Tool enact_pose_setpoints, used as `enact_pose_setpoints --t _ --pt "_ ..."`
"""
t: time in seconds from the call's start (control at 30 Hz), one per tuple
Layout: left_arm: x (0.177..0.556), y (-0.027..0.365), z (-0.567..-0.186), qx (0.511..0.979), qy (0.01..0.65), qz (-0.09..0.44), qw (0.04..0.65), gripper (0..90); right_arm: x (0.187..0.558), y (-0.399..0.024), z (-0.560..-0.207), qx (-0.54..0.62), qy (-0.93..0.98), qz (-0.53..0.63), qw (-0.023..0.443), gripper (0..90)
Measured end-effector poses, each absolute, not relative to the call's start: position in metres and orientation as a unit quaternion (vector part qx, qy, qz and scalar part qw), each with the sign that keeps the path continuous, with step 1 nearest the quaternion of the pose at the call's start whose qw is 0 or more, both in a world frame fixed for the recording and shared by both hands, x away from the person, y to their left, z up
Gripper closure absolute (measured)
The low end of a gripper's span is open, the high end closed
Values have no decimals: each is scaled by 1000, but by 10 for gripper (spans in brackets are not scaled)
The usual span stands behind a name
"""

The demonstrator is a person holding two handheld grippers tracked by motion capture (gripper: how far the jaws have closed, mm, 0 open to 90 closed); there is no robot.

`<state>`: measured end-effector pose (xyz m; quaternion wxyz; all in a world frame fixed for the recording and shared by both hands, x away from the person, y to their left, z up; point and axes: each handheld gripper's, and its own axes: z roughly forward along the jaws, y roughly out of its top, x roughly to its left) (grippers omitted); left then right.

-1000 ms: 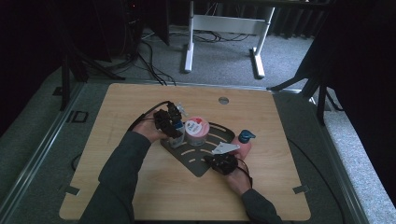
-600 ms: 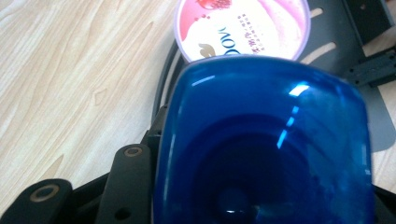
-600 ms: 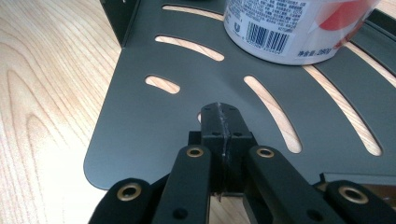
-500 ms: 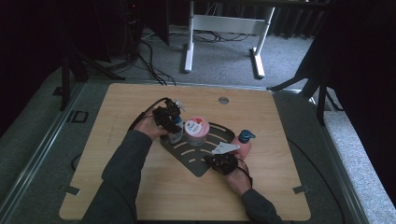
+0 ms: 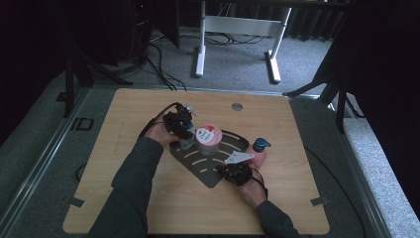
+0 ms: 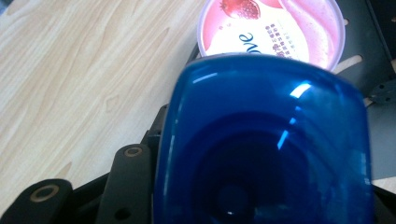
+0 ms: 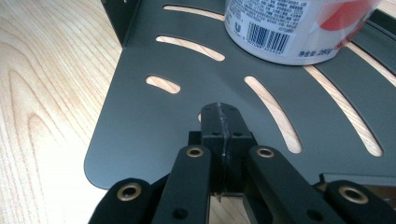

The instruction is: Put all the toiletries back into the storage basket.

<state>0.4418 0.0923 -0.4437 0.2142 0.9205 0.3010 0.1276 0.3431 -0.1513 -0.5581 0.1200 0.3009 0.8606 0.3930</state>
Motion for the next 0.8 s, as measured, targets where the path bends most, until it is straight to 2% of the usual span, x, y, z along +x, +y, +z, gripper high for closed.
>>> enact_pose_setpoints --t 0.8 --pt "462 90 -446 911 317 117 237 550 343 -151 -558 297 862 394 117 900"
